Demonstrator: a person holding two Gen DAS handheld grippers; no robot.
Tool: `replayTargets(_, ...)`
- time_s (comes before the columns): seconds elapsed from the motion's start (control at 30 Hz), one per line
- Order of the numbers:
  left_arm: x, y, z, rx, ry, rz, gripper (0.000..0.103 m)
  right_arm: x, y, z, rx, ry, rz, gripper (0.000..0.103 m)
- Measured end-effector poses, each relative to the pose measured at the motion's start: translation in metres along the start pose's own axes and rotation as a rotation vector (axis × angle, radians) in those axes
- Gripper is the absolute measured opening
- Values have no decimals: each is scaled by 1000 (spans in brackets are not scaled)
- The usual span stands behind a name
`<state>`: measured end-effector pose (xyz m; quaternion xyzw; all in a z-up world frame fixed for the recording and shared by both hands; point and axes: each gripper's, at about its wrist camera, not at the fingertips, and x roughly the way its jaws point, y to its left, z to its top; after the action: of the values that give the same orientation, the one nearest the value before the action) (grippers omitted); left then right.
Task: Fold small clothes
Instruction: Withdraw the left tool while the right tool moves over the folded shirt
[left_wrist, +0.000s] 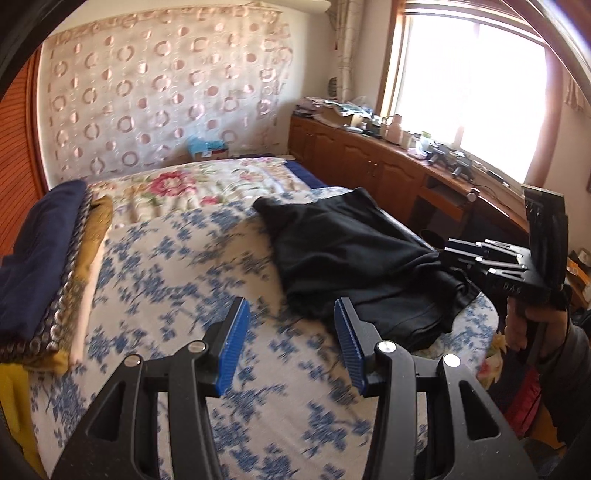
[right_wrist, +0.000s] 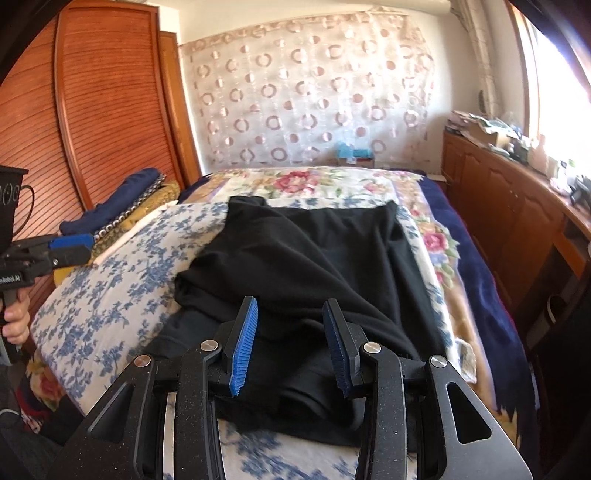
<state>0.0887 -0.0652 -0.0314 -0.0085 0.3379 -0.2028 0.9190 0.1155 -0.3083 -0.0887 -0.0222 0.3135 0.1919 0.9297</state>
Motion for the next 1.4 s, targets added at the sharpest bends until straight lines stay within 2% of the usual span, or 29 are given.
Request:
replayTargets(0.17, -2, 15, -9, -24, 5, 21, 46, 15, 21, 12, -46, 15, 29, 38)
replayTargets(0.27, -3, 21, -12, -34, 7, 28, 46, 25, 34, 19, -84, 20, 52, 53)
replayTargets(0.3, -3, 22, -13, -37, 8, 30, 46, 29, 39, 21, -97, 24, 58, 53)
replayTargets(0.77, -10, 33, -20, -59, 3, 50, 46, 96, 94, 32, -248, 185, 163, 53)
replayTargets(1.1, -6, 38, -25, -75, 13, 46, 46, 141, 113, 28, -311, 311, 177, 53)
replayTargets(1.33, -5, 37, -27, -80, 13, 42, 46, 161, 116, 26, -359, 345, 127, 54)
replayTargets(1.37, -5, 37, -27, -81, 13, 42, 46, 161, 116, 26, -369, 337, 121, 45)
replayTargets(1.4, -6, 37, -28, -82, 14, 42, 46, 160, 116, 27, -379, 325, 116, 17)
